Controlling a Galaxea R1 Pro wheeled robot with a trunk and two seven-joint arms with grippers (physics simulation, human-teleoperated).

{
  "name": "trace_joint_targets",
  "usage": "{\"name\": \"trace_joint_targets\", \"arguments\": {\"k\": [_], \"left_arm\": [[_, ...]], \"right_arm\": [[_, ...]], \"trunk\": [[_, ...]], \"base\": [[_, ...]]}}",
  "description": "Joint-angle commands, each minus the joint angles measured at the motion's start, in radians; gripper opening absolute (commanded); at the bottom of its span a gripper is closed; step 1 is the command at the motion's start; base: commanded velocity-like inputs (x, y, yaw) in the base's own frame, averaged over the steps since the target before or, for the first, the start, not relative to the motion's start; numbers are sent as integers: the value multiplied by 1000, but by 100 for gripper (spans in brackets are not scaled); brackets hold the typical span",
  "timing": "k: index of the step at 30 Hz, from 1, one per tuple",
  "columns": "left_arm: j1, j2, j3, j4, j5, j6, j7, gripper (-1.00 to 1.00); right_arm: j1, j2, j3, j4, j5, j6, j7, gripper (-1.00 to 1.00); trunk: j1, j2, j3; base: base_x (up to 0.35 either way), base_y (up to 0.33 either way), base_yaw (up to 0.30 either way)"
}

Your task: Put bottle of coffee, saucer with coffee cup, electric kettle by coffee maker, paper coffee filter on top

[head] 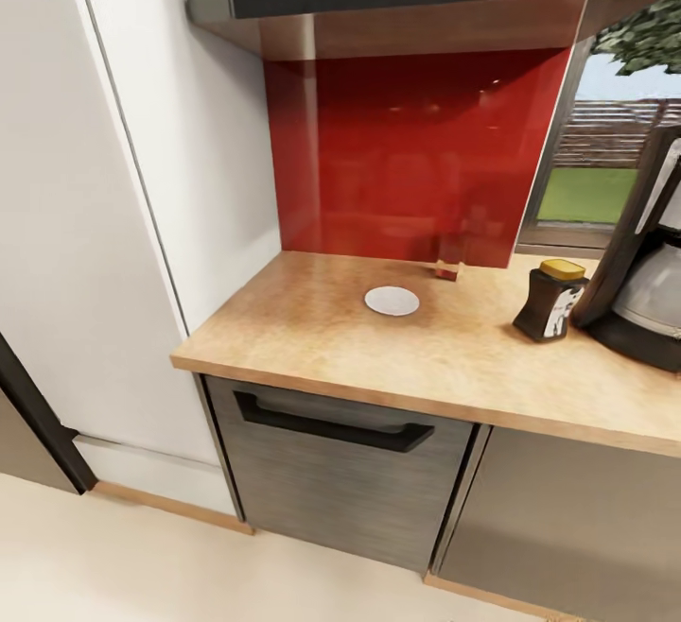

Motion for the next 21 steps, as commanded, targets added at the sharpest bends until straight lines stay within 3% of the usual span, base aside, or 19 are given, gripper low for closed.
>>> {"name": "trace_joint_targets", "arguments": {"k": [1, 13, 21], "left_arm": [[-1, 0, 5, 1, -7, -7, -2, 100], [-1, 0, 5, 1, -8, -7, -2, 100], [-1, 0, 5, 1, -7, -7, -3, 100]], "right_arm": [[-1, 0, 2, 1, -7, -4, 5, 100], [-1, 0, 1, 1, -7, -3, 6, 100], [-1, 0, 3, -1, -7, -4, 4, 100]], "trunk": [[0, 0, -1], [0, 0, -1], [0, 0, -1]], "base": [[0, 0, -186], [0, 0, -236], [0, 150, -67]]}}
